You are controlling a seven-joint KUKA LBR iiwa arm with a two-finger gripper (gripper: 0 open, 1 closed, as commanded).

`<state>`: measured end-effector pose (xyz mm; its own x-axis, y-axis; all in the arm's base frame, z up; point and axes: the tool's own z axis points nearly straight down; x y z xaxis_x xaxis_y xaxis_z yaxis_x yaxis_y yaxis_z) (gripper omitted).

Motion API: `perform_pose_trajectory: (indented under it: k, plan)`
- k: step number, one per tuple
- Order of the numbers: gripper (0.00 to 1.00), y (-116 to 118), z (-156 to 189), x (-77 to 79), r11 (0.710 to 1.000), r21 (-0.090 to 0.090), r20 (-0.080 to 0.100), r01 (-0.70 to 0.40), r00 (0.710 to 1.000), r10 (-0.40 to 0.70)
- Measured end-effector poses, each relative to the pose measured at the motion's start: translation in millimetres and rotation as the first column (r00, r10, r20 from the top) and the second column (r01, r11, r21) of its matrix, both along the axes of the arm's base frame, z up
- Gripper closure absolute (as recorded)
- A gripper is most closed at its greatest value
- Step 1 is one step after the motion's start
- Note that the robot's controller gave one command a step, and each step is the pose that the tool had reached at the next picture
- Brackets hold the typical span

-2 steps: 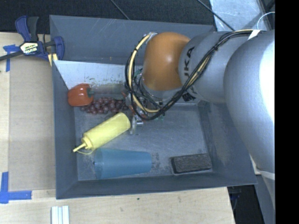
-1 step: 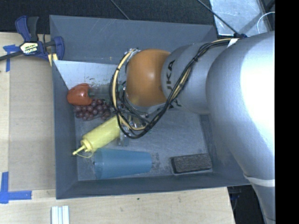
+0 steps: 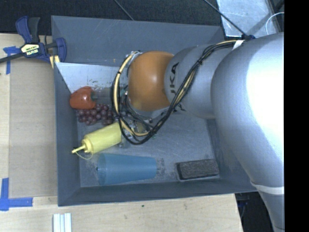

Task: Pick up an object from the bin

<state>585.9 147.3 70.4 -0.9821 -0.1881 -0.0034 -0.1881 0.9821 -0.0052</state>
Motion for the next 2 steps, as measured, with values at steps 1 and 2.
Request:
perform_pose_trajectory:
  k: [1, 2]
  plan:
    - [1.0, -0.1, 0.1, -0.2, 1.0, 0.0, 0.0, 0.0, 1.0, 0.0]
    - [1.0, -0.2, 27.7, -3.6, 1.0, -0.002, -0.012, 0.001, 1.0, -0.001]
